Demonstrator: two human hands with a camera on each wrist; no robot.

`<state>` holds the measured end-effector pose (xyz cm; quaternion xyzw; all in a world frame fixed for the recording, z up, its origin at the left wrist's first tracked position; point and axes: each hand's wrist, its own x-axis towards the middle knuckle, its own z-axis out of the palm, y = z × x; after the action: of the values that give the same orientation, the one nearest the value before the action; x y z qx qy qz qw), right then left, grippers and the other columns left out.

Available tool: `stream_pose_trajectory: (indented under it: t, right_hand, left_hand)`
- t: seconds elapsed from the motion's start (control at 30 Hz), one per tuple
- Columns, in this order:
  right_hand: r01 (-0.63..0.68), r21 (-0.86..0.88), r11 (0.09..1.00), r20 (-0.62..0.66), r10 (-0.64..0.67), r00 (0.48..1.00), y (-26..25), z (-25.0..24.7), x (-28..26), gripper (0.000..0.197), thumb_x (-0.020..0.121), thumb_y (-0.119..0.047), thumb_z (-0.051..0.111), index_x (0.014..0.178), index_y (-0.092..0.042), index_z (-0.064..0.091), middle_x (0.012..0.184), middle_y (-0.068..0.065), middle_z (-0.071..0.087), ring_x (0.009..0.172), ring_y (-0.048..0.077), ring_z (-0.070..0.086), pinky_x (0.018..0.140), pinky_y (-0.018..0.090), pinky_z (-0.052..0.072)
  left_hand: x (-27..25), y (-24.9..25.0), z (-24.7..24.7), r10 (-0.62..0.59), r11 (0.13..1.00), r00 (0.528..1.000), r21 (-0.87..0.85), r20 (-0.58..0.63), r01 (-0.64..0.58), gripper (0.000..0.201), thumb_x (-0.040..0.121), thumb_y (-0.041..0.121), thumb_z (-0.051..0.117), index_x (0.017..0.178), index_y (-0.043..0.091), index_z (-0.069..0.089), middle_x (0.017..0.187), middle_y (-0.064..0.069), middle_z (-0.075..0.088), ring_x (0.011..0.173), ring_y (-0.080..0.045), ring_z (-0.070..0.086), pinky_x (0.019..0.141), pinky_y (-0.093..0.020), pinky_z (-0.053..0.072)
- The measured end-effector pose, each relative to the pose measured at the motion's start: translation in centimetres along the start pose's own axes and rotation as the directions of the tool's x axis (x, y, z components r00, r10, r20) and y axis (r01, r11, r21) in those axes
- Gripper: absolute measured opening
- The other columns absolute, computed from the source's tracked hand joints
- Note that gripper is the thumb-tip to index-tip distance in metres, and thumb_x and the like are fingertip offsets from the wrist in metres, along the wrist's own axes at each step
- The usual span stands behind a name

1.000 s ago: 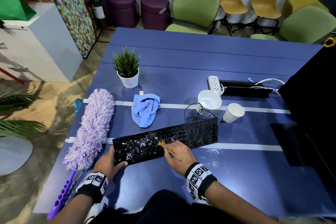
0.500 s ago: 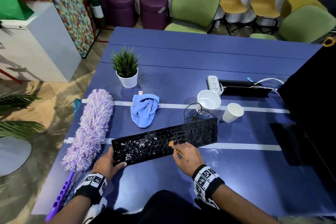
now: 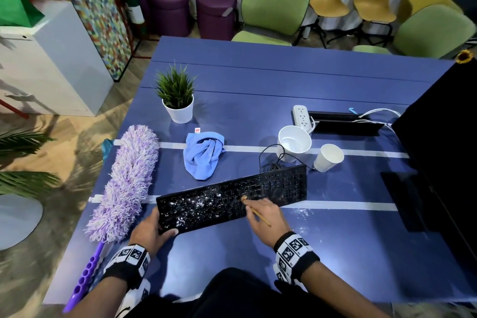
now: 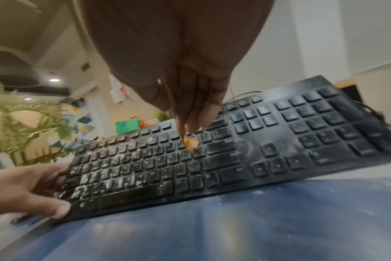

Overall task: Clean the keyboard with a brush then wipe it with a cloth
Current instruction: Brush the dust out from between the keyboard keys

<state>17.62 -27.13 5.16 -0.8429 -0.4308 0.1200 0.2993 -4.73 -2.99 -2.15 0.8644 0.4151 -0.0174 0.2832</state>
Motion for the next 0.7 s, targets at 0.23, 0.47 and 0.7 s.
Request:
stream_pose_trajectory:
  t: [0.23, 0.47, 0.7]
  right_hand:
    - [-0.271, 0.014, 0.963, -0.181, 0.269, 0.946, 2.9, -1.7, 0.4, 0.018, 0.09, -0.024, 0.055, 0.096, -0.022, 0.072, 0.083, -0.001, 0.069, 0.074, 0.012, 0.061, 0.066, 0.034, 0.057]
    - [-0.2, 0.016, 0.98, -0.191, 0.199, 0.961, 2.5, -1.2, 0.6, 0.019, 0.089, -0.02, 0.056, 0.099, -0.018, 0.072, 0.088, 0.002, 0.072, 0.077, 0.013, 0.062, 0.07, 0.033, 0.057]
    - [-0.004, 0.056, 0.998, -0.085, 0.008, 0.996, 0.2, 0.2, 0.6, 0.026, 0.092, -0.021, 0.052, 0.11, -0.016, 0.07, 0.097, -0.001, 0.073, 0.083, 0.009, 0.061, 0.081, 0.024, 0.053]
  left_hand:
    - [0.0, 0.0, -0.1, 0.015, 1.0, 1.0, -0.025, -0.001, -0.015, 0.084, 0.068, 0.042, 0.08, 0.136, 0.022, 0.036, 0.092, -0.008, 0.069, 0.085, -0.029, 0.065, 0.072, -0.034, 0.049]
    - [-0.1, 0.0, -0.1, 0.004, 0.999, 1.0, -0.051, 0.013, -0.004, 0.082, 0.068, 0.04, 0.08, 0.136, 0.021, 0.037, 0.096, -0.009, 0.069, 0.088, -0.031, 0.065, 0.075, -0.034, 0.049]
    - [-0.2, 0.0, -0.1, -0.003, 0.999, 1.0, -0.041, 0.017, 0.004, 0.082, 0.068, 0.042, 0.08, 0.135, 0.022, 0.037, 0.096, -0.008, 0.07, 0.088, -0.03, 0.066, 0.076, -0.035, 0.051]
